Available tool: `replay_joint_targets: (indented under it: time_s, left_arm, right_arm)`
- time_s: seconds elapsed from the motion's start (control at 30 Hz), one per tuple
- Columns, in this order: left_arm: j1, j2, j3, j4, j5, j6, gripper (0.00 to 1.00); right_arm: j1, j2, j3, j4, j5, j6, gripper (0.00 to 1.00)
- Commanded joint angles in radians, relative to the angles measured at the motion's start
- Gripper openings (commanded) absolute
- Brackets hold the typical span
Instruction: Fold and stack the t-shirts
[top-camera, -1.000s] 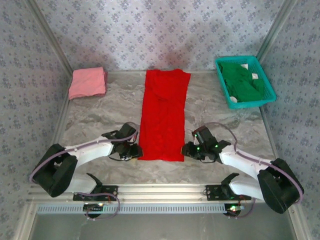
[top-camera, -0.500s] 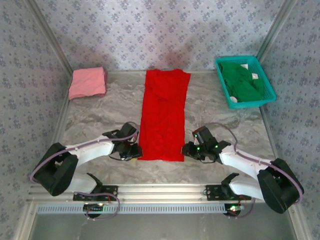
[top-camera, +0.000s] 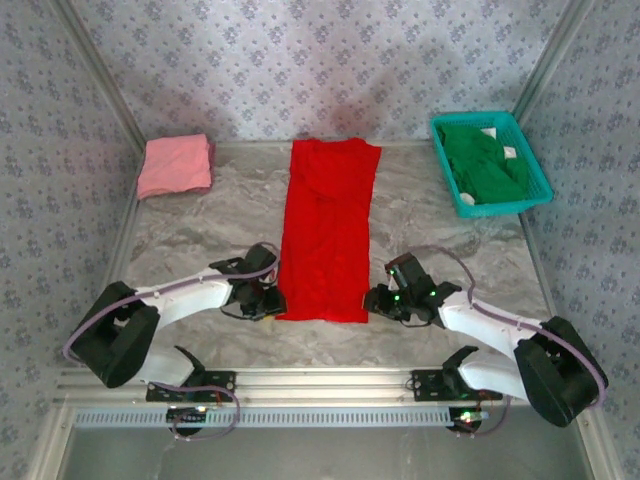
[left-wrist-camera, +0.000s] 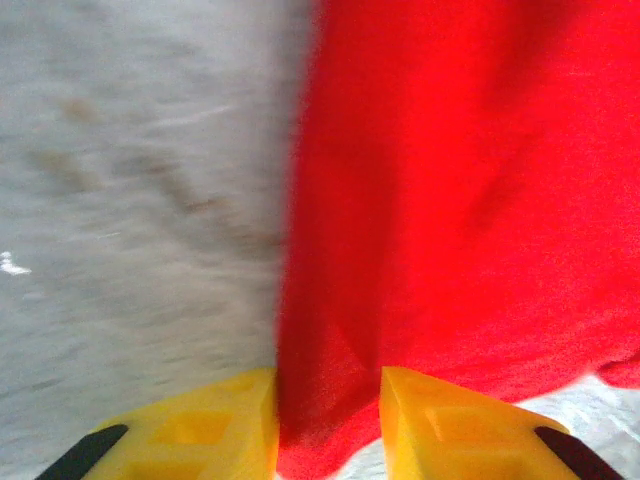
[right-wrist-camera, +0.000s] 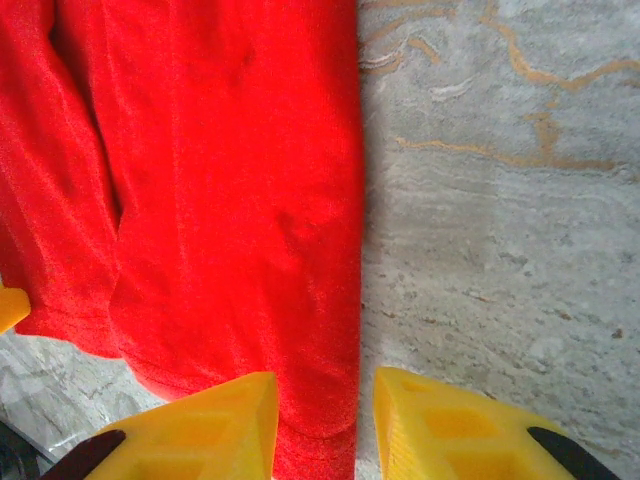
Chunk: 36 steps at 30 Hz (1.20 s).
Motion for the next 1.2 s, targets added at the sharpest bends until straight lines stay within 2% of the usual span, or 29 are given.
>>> replay_joint_targets:
  time_s: [0.0, 0.47, 0.53, 0.57, 0.8, 1.17]
  left_arm:
    - [-0.022, 0.015, 0.036, 0.090, 0.050, -0.011, 0.29]
    - [-0.029, 0.046, 0.012, 0.074, 0.015, -0.011, 0.26]
    - [-0.028, 0.040, 0.012, 0.074, 0.014, -0.009, 0.12]
    - [-0.028, 0.035, 0.012, 0.070, 0.011, -0.011, 0.09]
    - [-0.027, -0.017, -0.001, 0.039, -0.024, -0.010, 0.00]
    - [-0.029, -0.049, -0.032, 0.067, -0.020, -0.013, 0.00]
  right_arm:
    - [0.006, -0.014, -0.013, -0.037, 0.021, 0.021, 0.33]
    - [-0.002, -0.006, -0.031, -0.039, -0.005, 0.034, 0.36]
    - [-0.002, 0.008, -0.030, -0.028, -0.029, 0.037, 0.37]
    - [-0.001, 0.016, -0.030, -0.020, -0.045, 0.041, 0.38]
    - [0.014, 0.054, -0.016, 0.041, -0.107, 0.056, 0.40]
    - [0.053, 0.094, 0.008, 0.047, -0.096, 0.108, 0.39]
